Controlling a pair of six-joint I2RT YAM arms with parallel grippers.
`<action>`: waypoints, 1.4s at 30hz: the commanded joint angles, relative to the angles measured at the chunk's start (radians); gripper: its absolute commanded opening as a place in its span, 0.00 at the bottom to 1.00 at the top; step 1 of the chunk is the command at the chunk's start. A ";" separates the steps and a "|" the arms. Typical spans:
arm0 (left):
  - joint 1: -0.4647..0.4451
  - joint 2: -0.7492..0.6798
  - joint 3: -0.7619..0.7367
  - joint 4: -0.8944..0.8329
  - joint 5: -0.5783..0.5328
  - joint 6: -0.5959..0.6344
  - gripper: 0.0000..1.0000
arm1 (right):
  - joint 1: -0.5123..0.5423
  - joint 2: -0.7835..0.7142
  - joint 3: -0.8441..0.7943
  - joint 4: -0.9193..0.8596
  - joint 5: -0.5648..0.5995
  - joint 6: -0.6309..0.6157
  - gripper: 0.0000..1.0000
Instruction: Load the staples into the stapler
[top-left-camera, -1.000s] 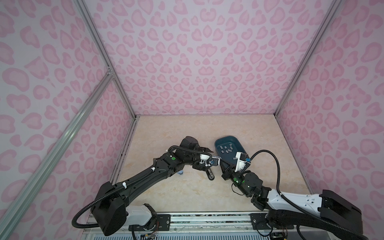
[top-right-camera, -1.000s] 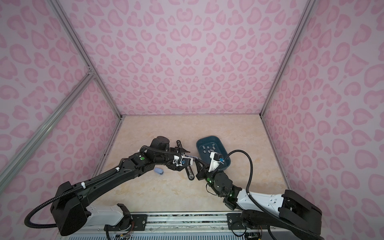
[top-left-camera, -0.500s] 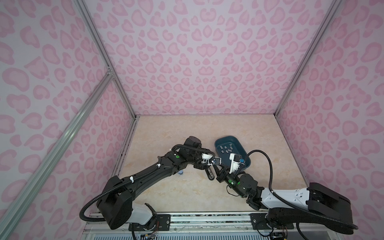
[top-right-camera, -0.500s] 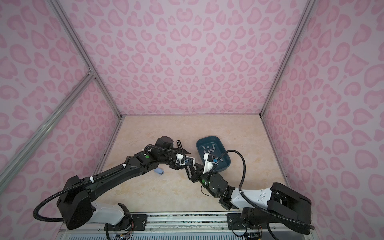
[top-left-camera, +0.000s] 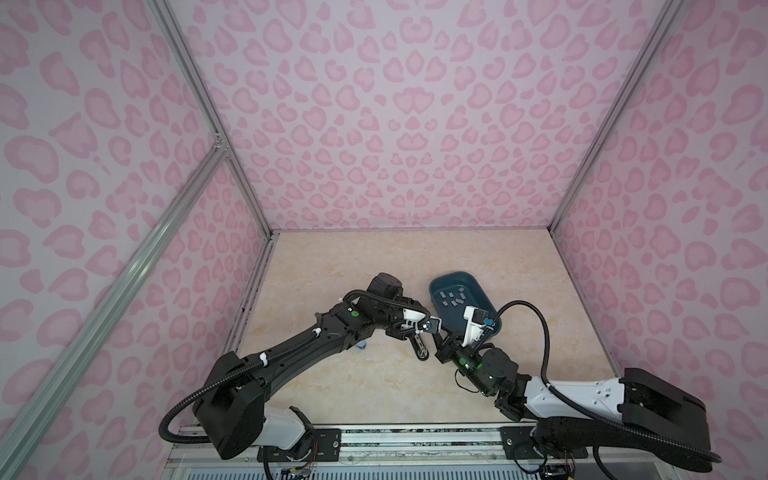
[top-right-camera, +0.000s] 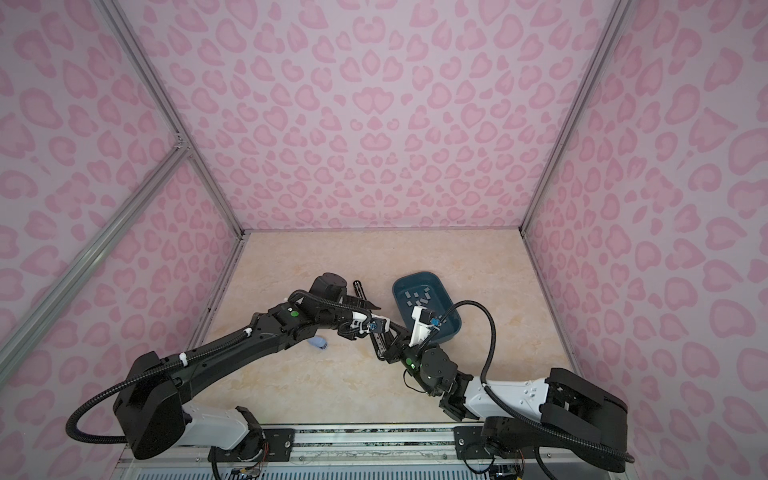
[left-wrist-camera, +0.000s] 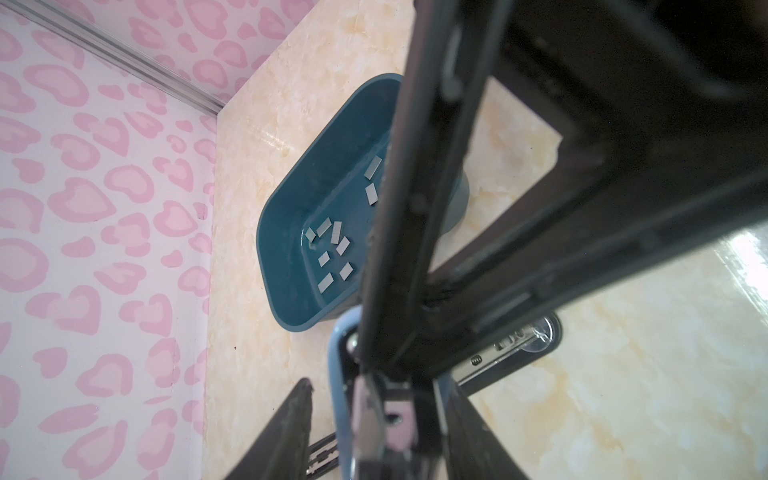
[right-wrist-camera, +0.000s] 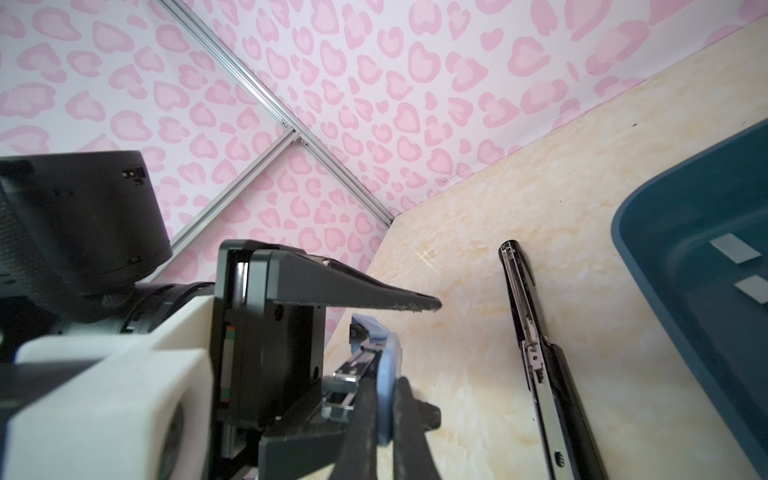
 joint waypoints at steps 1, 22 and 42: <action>0.002 -0.023 -0.003 -0.012 0.013 0.017 0.45 | 0.002 0.002 -0.005 0.019 0.021 -0.004 0.00; 0.130 0.061 0.058 -0.204 -0.098 0.224 0.20 | -0.090 -0.298 -0.120 -0.279 0.073 -0.050 0.34; 0.053 0.345 0.107 -0.400 -0.373 0.510 0.27 | -0.365 -0.707 -0.144 -0.668 -0.109 -0.231 0.50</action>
